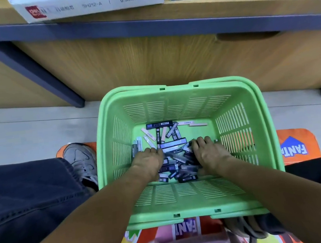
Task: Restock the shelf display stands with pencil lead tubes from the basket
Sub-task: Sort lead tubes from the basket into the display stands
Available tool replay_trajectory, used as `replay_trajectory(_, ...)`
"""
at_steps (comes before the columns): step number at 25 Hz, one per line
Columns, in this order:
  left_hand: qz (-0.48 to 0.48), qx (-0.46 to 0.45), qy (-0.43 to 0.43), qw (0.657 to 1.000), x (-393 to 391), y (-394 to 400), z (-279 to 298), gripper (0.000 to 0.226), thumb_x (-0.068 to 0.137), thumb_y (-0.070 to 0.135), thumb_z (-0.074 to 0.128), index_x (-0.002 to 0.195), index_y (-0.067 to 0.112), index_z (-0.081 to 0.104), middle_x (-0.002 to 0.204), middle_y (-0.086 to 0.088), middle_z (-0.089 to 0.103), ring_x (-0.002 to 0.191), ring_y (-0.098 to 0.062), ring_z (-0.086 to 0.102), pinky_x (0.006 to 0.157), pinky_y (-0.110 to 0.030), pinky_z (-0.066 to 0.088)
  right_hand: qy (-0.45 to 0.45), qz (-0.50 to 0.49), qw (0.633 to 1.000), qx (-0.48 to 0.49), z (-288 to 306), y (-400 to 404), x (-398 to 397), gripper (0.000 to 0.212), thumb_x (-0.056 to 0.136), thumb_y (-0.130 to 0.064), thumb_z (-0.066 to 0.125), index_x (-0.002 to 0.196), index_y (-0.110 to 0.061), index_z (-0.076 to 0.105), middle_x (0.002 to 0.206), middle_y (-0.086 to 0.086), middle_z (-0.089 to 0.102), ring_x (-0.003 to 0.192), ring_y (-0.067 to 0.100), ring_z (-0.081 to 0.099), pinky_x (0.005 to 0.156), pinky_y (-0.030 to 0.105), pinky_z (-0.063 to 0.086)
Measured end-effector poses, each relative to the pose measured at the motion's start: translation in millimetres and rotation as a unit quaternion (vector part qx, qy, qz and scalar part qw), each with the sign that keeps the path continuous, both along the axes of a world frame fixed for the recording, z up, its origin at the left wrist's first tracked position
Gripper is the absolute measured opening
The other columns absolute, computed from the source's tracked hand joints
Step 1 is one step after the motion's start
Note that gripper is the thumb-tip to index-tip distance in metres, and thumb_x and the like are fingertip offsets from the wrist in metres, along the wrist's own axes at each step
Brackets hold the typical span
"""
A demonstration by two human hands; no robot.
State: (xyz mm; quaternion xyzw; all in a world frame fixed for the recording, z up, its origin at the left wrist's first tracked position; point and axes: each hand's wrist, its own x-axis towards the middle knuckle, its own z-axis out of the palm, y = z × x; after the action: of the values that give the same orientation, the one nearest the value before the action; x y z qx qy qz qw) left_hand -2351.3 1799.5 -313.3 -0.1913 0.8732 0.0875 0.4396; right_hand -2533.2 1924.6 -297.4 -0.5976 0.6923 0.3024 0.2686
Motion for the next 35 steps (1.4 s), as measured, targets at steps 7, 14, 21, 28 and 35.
replay_trajectory(7,0.134,0.033,-0.001,0.990,-16.5,17.6,-7.0,0.092,0.081,0.016,0.081,0.152,0.006,0.023,0.137,-0.020,0.044,0.125,-0.035,0.049,0.107,-0.042,0.047,-0.012,-0.071,0.997,-0.008,-16.0,-7.0,13.8,0.099,0.075,-0.072,0.069,0.140,-0.011,0.026,0.124,0.015,0.039,0.112,0.029,0.044,0.091,0.041,0.055)
replay_trajectory(14,0.517,0.087,0.149,0.838,-32.5,9.7,-16.5,0.053,0.093,0.035,0.071,0.126,0.003,0.045,0.082,-0.001,0.052,0.065,-0.012,0.052,0.048,-0.025,0.037,-0.033,-0.183,0.981,-0.056,-27.1,-27.1,19.2,0.075,0.089,-0.064,0.058,0.130,-0.005,0.036,0.121,0.016,0.047,0.107,0.030,0.043,0.098,0.042,0.042)
replay_trajectory(21,0.663,0.124,0.200,0.710,-50.8,12.9,-22.2,0.031,0.097,0.034,0.063,0.108,0.006,0.054,0.094,-0.008,0.062,0.075,-0.020,0.058,0.053,-0.028,0.039,-0.213,-0.420,0.878,-0.080,-30.7,-43.2,25.5,0.053,0.084,-0.024,0.073,0.125,-0.007,0.044,0.107,0.008,0.055,0.089,0.024,0.053,0.067,0.026,0.043)
replay_trajectory(28,0.759,0.241,0.183,0.576,-49.0,11.5,-16.6,0.074,0.086,0.064,0.062,0.129,0.006,0.046,0.112,-0.010,0.061,0.100,-0.027,0.064,0.083,-0.036,0.055,-0.423,-0.569,0.704,-0.041,-12.4,-53.6,35.7,0.033,0.074,0.005,0.077,0.099,-0.009,0.062,0.094,0.011,0.075,0.091,0.026,0.073,0.085,0.043,0.061)
replay_trajectory(35,0.755,0.235,0.190,0.581,-39.0,-2.2,-22.3,0.062,0.080,0.035,0.081,0.124,0.008,0.048,0.095,0.001,0.058,0.092,-0.018,0.058,0.079,-0.032,0.052,-0.516,-0.606,0.605,-0.016,-10.5,-38.5,20.6,0.032,0.081,0.019,0.069,0.108,0.003,0.064,0.101,0.019,0.074,0.095,0.038,0.072,0.075,0.041,0.058)
